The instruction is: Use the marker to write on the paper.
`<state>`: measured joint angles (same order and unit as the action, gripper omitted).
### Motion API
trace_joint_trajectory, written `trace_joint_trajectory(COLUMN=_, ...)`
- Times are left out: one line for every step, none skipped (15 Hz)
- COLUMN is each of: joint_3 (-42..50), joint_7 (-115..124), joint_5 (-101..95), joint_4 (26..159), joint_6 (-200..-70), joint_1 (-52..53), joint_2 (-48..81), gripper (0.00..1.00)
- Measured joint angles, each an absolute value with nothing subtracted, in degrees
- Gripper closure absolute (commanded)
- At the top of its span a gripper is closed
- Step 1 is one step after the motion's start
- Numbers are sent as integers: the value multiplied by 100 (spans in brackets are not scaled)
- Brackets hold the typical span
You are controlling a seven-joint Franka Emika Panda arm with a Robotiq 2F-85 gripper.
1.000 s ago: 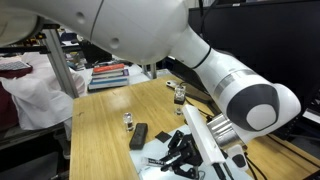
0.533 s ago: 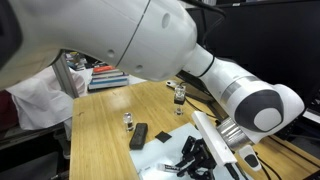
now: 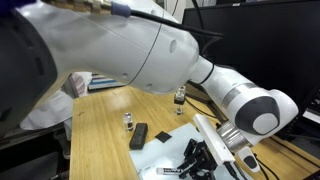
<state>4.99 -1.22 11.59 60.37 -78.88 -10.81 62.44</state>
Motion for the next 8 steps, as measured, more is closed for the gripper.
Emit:
trace_joint_trajectory(joint_3=497, joint_7=-95, joint_5=1156, joint_4=5997, joint_6=-7861, joint_1=-1081, joint_2=6269, gripper=95)
trace_joint_trajectory(joint_3=497, joint_7=-76, joint_5=1154, joint_4=5954, joint_6=-7829, joint_1=-1081, joint_2=6296, gripper=95)
trace_joint_trajectory(joint_3=496, joint_7=-67, joint_5=1154, joint_4=5896, joint_6=-7781, joint_1=-1082, joint_2=6331, gripper=95)
trace_joint_trajectory(joint_3=495, joint_7=-67, joint_5=1154, joint_4=5847, joint_6=-7713, joint_1=-1085, joint_2=6366, gripper=95)
trace_joint_trajectory(joint_3=493, joint_7=-67, joint_5=1154, joint_4=5812, joint_6=-7635, joint_1=-1087, joint_2=6394, gripper=95)
trace_joint_trajectory(joint_3=490, joint_7=-67, joint_5=1154, joint_4=5784, joint_6=-7552, joint_1=-1088, joint_2=6422, gripper=95)
trace_joint_trajectory(joint_3=487, joint_7=-67, joint_5=1154, joint_4=5753, joint_6=-7462, joint_1=-1089, joint_2=6455, gripper=95)
trace_joint_trajectory(joint_3=482, joint_7=-67, joint_5=1154, joint_4=5721, joint_6=-7364, joint_1=-1089, joint_2=6495, gripper=95)
